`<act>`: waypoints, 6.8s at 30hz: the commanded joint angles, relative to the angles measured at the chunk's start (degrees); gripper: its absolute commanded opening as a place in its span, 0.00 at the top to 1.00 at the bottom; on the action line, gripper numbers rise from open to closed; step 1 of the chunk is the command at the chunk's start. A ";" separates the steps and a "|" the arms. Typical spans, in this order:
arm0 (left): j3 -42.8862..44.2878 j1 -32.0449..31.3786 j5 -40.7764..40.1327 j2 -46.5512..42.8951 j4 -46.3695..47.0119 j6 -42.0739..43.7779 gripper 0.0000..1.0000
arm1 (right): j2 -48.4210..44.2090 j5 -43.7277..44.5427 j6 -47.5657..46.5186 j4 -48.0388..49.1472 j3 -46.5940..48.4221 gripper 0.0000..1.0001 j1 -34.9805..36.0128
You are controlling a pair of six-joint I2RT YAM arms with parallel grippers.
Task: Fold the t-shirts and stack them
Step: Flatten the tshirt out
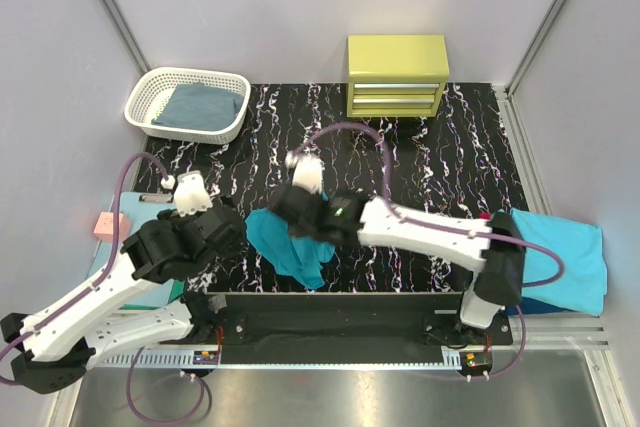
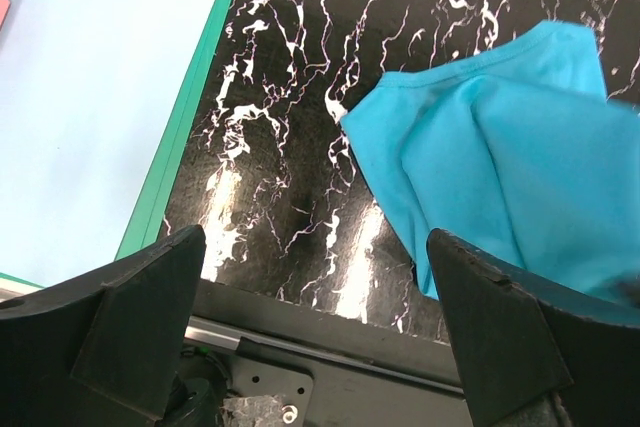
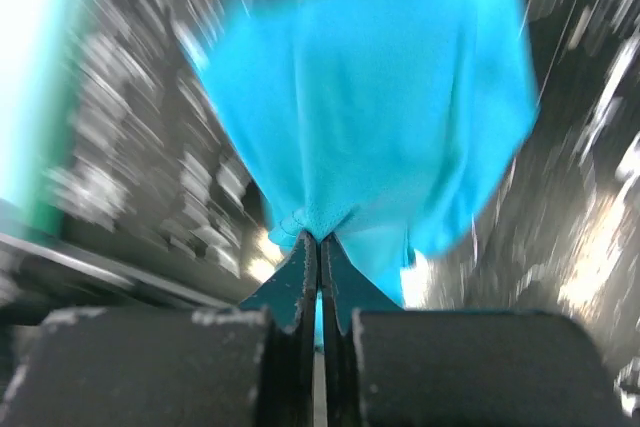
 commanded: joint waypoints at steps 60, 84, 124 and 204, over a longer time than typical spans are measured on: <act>14.48 7.45 18.18 46.19 32.67 22.80 0.01 | -29.97 -6.03 -9.08 -8.36 -21.48 0.68 -30.77; 21.61 9.13 24.95 63.42 36.18 26.75 0.49 | -30.93 -7.36 -5.91 -9.67 -26.76 0.68 -28.39; 15.89 19.67 10.98 30.74 24.33 27.90 1.00 | -25.85 -8.94 -8.72 -3.97 -26.32 0.67 -28.39; 2.27 26.18 23.55 46.11 35.13 23.06 0.86 | -18.62 -13.51 -14.70 1.23 -24.38 0.46 -15.30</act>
